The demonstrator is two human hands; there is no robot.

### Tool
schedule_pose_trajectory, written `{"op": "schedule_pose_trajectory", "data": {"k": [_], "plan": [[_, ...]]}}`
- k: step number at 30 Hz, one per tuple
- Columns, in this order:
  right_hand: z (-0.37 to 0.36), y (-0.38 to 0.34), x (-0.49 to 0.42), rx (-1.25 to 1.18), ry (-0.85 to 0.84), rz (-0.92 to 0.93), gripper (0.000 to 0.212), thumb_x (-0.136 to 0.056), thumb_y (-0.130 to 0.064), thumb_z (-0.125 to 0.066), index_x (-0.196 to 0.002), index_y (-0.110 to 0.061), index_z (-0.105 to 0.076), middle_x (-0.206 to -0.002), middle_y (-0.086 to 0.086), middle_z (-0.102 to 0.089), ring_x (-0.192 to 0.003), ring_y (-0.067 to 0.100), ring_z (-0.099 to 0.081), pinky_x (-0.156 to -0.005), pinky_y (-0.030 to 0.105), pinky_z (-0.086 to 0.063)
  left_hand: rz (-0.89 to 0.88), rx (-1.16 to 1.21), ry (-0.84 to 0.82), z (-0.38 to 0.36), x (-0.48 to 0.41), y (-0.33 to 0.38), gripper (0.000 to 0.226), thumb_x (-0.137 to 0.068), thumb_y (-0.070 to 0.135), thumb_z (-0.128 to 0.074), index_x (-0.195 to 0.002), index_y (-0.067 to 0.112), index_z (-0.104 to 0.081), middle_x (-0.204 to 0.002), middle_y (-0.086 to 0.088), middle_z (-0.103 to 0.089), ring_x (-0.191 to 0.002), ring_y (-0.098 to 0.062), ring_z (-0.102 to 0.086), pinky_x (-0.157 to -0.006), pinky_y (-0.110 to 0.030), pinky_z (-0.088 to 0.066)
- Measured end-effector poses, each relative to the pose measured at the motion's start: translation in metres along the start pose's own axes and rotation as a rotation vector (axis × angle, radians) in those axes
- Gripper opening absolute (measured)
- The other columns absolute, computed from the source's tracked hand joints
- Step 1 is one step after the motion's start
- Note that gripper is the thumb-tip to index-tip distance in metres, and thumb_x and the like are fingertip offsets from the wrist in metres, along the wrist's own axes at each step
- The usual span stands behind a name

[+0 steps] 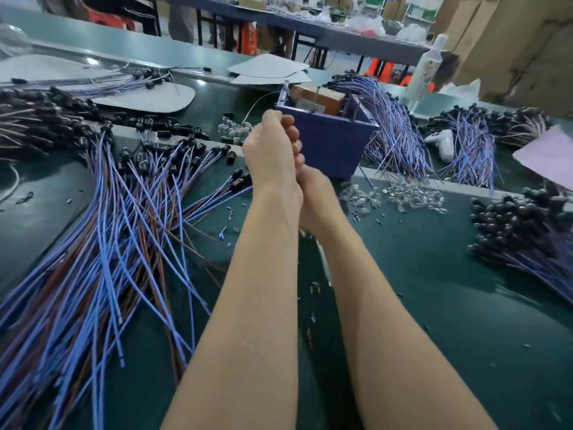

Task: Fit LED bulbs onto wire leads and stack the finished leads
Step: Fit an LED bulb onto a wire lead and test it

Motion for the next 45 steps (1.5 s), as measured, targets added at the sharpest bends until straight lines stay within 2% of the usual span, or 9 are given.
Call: {"op": "schedule_pose_trajectory", "data": {"k": [3, 10, 14, 18, 22, 25, 29, 36, 45], "plan": [[0.052, 0.020, 0.009, -0.006, 0.167, -0.029, 0.010, -0.090, -0.015, -0.056, -0.081, -0.020, -0.058, -0.073, -0.005, -0.060, -0.064, 0.009, -0.052, -0.059, 0.021, -0.039, 0.048, -0.295, -0.065, -0.011, 0.004, -0.027, 0.032, -0.093, 0.020, -0.044, -0.063, 0.011, -0.049, -0.036, 0.009, -0.040, -0.028, -0.006, -0.030, -0.035, -0.013, -0.022], [0.116, 0.084, 0.044, -0.082, 0.364, -0.216, 0.008, -0.090, -0.015, -0.055, -0.085, -0.019, -0.059, -0.067, -0.011, -0.054, -0.063, 0.004, -0.048, -0.064, 0.023, -0.037, 0.403, -0.758, -0.320, -0.032, 0.027, -0.117, 0.052, -0.099, 0.049, -0.029, -0.074, 0.009, -0.052, -0.039, 0.005, -0.044, -0.026, -0.006, -0.026, -0.035, -0.008, -0.018], [0.142, 0.115, 0.066, 0.068, 0.452, -0.416, 0.013, -0.088, -0.023, -0.052, -0.077, -0.020, -0.057, -0.073, -0.003, -0.059, -0.085, 0.023, -0.055, -0.074, 0.028, -0.041, 0.325, -0.280, -0.170, -0.027, 0.018, -0.122, 0.029, -0.101, 0.028, -0.040, -0.077, 0.014, -0.044, -0.036, 0.009, -0.040, -0.027, -0.003, -0.024, -0.032, -0.011, -0.017], [0.163, 0.130, 0.082, 0.348, 0.533, -0.682, 0.021, -0.088, -0.027, -0.049, -0.098, -0.020, -0.066, -0.116, 0.011, -0.061, -0.119, 0.032, -0.045, -0.105, 0.042, -0.027, 0.206, 0.086, -0.079, -0.016, 0.003, -0.107, 0.028, -0.102, 0.018, -0.039, -0.081, 0.009, -0.054, -0.047, 0.007, -0.039, -0.034, -0.002, -0.029, -0.036, -0.013, -0.023], [0.147, 0.098, 0.061, 0.365, 0.525, -0.386, 0.029, -0.095, -0.022, -0.047, -0.118, -0.013, -0.062, -0.124, 0.009, -0.059, -0.123, 0.026, -0.046, -0.111, 0.041, -0.023, 0.194, -0.044, -0.152, -0.023, 0.006, -0.115, 0.030, -0.101, 0.018, -0.041, -0.078, 0.006, -0.057, -0.047, 0.008, -0.051, -0.035, 0.001, -0.040, -0.040, -0.010, -0.034], [0.104, 0.073, 0.041, 0.158, 0.322, -0.170, 0.027, -0.098, -0.020, -0.044, -0.110, -0.007, -0.064, -0.112, 0.013, -0.066, -0.105, 0.027, -0.057, -0.084, 0.028, -0.035, 0.204, -0.184, -0.234, -0.031, 0.013, -0.125, 0.030, -0.099, 0.017, -0.047, -0.073, 0.006, -0.058, -0.039, 0.010, -0.051, -0.033, 0.002, -0.039, -0.040, -0.009, -0.036], [0.079, 0.075, 0.041, 0.141, 0.200, -0.167, 0.029, -0.099, -0.024, -0.045, -0.078, -0.008, -0.058, -0.083, 0.014, -0.064, -0.076, 0.025, -0.049, -0.063, 0.028, -0.024, 0.040, -0.268, -0.152, -0.017, 0.006, -0.111, 0.030, -0.100, 0.019, -0.045, -0.075, 0.009, -0.060, -0.042, 0.008, -0.043, -0.032, 0.000, -0.033, -0.039, -0.013, -0.031], [0.094, 0.097, 0.050, 0.248, 0.188, -0.323, 0.037, -0.095, -0.034, -0.046, -0.083, -0.007, -0.068, -0.079, 0.011, -0.065, -0.088, 0.032, -0.058, -0.088, 0.041, -0.044, -0.107, -0.188, 0.021, 0.001, -0.004, -0.093, 0.030, -0.102, 0.019, -0.040, -0.079, 0.010, -0.057, -0.056, 0.002, -0.040, -0.040, -0.003, -0.033, -0.041, -0.016, -0.027], [0.077, 0.073, 0.047, 0.088, 0.156, -0.105, 0.018, -0.096, -0.019, -0.052, -0.096, -0.008, -0.066, -0.071, -0.005, -0.056, -0.069, 0.015, -0.049, -0.060, 0.022, -0.030, -0.071, -0.251, -0.098, -0.009, 0.001, -0.099, 0.030, -0.101, 0.019, -0.043, -0.079, 0.011, -0.061, -0.046, 0.008, -0.040, -0.036, -0.002, -0.031, -0.040, -0.016, -0.027]]}}
Point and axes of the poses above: each hand's wrist, its own x-axis away from the middle knuckle, its own z-axis out of the back of the hand, y = z × x, the point moved 7 cm from there along -x, towards the middle knuckle
